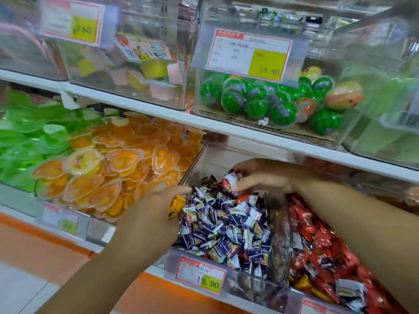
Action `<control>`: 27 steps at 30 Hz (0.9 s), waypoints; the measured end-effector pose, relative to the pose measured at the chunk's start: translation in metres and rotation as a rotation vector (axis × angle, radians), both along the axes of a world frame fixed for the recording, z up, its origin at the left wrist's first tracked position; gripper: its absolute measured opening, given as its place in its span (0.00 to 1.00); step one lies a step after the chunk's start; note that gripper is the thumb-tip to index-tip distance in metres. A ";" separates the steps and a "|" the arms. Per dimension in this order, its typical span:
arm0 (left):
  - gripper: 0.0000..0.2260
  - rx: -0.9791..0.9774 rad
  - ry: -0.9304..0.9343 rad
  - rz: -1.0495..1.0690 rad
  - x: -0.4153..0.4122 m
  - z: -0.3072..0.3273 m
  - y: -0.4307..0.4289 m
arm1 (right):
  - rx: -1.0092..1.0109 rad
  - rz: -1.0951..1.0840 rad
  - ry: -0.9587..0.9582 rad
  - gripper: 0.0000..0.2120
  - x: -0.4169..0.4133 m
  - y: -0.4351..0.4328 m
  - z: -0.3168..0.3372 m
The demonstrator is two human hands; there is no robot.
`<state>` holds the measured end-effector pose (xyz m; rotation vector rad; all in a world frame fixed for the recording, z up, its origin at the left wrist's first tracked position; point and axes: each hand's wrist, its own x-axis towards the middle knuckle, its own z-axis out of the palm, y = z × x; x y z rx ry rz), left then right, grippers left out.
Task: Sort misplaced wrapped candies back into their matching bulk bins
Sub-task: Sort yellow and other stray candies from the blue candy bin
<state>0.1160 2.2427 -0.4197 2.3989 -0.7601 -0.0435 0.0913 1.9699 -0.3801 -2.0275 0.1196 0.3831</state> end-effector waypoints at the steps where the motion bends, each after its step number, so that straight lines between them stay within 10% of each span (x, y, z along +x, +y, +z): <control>1: 0.25 -0.006 -0.001 -0.003 0.000 -0.001 0.000 | 0.020 -0.022 0.004 0.17 -0.002 -0.001 0.001; 9: 0.24 -0.014 -0.009 -0.007 0.001 -0.003 -0.001 | -0.062 -0.040 0.073 0.06 -0.011 0.008 -0.003; 15: 0.26 -0.016 -0.024 0.005 0.003 -0.003 -0.001 | -0.523 -0.101 -0.143 0.12 -0.011 0.019 0.009; 18: 0.26 -0.014 -0.026 0.007 0.006 -0.005 -0.002 | -0.773 0.053 0.039 0.16 -0.013 0.018 0.010; 27: 0.28 0.011 -0.045 0.010 0.003 -0.003 -0.002 | -0.791 -0.039 -0.073 0.14 -0.016 0.020 0.010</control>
